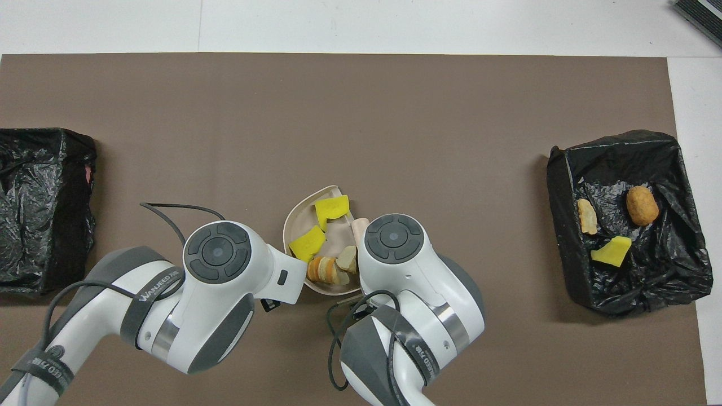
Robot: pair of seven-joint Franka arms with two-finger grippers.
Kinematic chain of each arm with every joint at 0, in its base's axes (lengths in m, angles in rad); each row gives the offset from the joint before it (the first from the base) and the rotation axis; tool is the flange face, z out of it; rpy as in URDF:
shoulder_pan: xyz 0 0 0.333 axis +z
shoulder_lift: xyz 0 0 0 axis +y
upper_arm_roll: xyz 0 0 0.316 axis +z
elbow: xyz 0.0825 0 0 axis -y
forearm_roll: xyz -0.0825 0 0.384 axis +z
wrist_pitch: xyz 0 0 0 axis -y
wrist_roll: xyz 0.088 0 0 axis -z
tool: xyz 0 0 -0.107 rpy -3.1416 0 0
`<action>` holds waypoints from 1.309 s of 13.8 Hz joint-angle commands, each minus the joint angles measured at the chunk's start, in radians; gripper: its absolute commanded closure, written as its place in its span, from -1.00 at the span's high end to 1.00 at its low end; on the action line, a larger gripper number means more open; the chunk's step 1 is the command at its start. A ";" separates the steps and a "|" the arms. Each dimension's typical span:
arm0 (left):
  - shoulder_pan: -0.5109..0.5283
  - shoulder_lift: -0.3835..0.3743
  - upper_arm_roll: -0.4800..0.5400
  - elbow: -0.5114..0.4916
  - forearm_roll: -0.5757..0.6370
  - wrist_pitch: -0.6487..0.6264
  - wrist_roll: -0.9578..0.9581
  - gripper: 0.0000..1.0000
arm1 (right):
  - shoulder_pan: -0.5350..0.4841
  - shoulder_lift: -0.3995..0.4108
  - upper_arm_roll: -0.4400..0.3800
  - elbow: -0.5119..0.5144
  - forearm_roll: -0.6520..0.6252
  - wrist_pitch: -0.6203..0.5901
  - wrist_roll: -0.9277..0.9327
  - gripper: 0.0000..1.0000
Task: Sweep and dump trash in bin
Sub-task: 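Push the last pieces into the dustpan with the right gripper's brush, then carry the loaded dustpan with the left gripper over the nearby bin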
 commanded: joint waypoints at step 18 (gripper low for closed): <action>0.488 -0.225 0.020 0.145 -0.081 -0.338 -0.025 -1.00 | 0.181 -0.096 0.009 -0.029 0.029 0.079 0.395 -1.00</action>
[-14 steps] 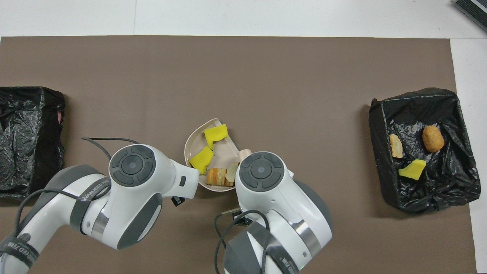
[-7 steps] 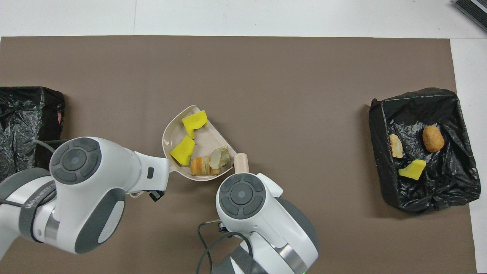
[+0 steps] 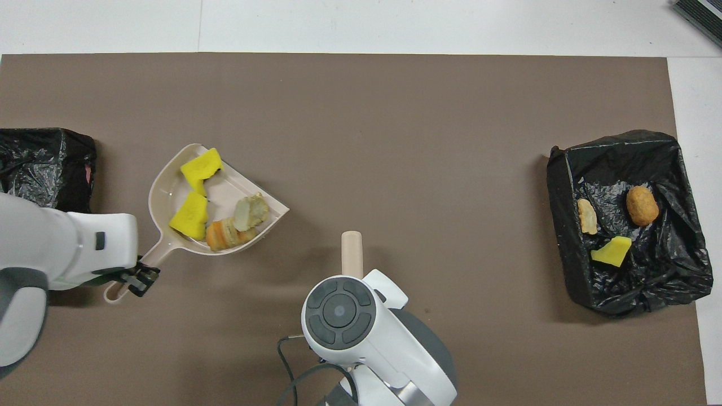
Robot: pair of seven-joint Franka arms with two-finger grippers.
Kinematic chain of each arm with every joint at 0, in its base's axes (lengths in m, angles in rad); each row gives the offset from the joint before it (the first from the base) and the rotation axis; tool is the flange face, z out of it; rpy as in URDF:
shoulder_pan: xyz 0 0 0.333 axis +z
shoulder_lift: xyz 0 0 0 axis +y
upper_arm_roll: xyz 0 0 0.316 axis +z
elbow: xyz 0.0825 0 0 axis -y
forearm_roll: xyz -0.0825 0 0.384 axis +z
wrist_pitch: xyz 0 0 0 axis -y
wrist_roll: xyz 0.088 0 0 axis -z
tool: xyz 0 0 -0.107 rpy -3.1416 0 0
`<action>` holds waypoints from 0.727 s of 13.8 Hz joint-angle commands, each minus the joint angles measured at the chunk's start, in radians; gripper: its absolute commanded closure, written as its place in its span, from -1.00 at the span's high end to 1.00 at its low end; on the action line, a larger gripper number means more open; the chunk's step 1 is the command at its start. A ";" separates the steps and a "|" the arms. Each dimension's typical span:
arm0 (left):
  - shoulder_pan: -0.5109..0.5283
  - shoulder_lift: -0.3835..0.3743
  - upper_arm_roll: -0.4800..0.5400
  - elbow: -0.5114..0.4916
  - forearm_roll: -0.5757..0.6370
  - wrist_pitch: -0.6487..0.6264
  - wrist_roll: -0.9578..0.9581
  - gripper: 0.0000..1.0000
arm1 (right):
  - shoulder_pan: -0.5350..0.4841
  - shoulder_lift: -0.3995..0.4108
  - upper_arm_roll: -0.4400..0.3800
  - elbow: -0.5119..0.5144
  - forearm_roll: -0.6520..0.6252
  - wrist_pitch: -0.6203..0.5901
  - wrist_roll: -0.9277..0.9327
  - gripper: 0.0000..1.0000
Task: Sweep and dump trash in bin
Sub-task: 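Carry the loaded dustpan with the left gripper over the nearby bin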
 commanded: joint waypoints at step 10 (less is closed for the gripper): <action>0.533 0.143 0.044 0.321 0.078 -0.077 0.287 -1.00 | 0.126 0.087 0.000 -0.092 0.038 0.225 0.079 -1.00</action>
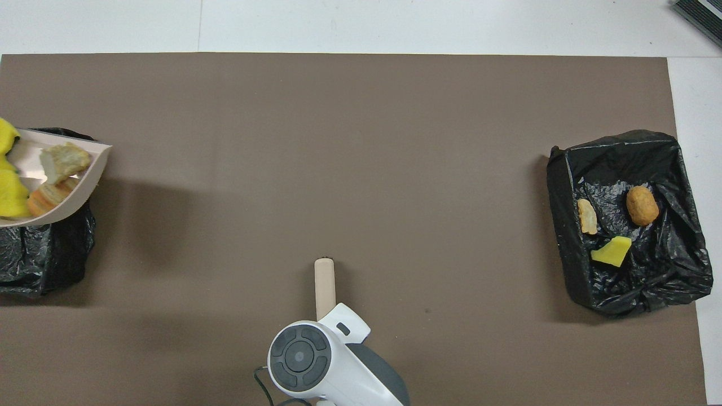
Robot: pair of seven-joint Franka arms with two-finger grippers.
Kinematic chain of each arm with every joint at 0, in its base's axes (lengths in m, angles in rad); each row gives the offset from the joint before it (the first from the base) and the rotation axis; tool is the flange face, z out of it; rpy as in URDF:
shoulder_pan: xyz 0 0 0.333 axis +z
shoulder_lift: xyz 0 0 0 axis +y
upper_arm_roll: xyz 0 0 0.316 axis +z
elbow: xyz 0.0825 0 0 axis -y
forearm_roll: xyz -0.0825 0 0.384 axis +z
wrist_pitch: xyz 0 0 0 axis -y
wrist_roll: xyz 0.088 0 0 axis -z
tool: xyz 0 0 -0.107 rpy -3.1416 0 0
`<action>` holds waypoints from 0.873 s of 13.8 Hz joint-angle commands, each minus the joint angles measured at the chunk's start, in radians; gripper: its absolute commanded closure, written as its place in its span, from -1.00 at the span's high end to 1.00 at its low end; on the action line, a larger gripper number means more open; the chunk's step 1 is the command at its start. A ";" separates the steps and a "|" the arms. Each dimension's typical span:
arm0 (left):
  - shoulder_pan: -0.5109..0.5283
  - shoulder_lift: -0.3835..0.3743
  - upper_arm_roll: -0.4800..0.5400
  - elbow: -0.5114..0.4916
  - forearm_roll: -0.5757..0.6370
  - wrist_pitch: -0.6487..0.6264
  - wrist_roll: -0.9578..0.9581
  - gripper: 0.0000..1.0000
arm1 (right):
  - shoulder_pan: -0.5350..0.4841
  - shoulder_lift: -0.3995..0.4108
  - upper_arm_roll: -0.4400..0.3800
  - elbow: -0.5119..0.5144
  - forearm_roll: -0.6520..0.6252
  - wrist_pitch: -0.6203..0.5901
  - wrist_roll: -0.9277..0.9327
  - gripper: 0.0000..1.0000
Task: Sweep and dump trash in bin
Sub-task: 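Tip the dustpan with the left gripper to dump trash into the bin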
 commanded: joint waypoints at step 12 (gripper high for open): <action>0.194 0.231 -0.005 0.170 0.486 0.316 0.787 -1.00 | -0.004 0.019 -0.001 -0.023 0.041 0.075 0.040 -0.25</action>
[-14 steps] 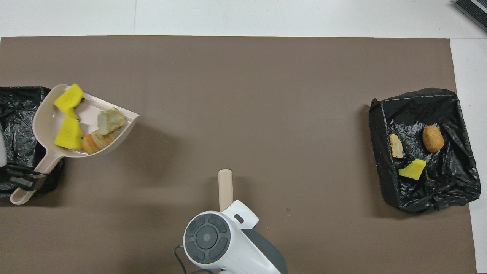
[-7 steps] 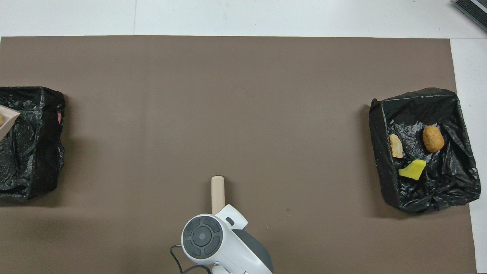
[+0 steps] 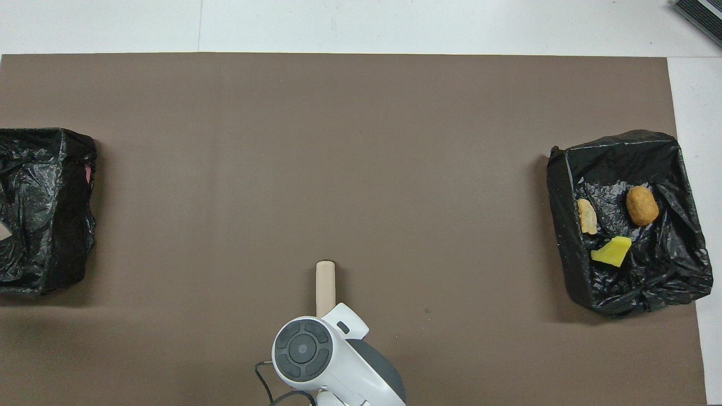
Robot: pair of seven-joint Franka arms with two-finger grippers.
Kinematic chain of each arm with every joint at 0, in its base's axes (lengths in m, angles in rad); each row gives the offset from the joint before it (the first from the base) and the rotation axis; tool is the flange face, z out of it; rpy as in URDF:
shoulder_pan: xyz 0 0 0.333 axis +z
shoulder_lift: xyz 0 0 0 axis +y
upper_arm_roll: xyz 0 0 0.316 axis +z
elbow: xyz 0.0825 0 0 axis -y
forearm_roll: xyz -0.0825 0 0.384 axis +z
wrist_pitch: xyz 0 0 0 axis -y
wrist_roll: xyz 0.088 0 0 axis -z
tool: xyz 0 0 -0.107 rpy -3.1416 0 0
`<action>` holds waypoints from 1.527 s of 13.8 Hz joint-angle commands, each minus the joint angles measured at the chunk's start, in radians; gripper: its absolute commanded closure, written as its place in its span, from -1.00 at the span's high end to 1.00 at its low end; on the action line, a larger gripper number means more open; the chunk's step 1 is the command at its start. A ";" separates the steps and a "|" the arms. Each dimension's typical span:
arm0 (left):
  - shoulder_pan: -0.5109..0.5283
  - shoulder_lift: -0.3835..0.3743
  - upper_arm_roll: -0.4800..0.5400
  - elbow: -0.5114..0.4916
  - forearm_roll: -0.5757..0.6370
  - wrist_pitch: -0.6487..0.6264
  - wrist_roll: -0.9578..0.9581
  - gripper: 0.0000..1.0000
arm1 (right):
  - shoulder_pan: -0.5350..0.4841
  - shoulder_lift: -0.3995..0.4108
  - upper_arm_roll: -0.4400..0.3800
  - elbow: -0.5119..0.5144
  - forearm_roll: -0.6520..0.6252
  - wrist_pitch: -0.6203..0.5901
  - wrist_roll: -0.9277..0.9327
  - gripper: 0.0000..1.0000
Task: Sweep and dump trash in bin
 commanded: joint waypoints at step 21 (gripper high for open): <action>-0.265 0.091 -0.013 0.192 0.542 0.045 0.070 -1.00 | -0.590 -0.213 -0.042 0.397 -0.001 -0.347 -0.168 1.00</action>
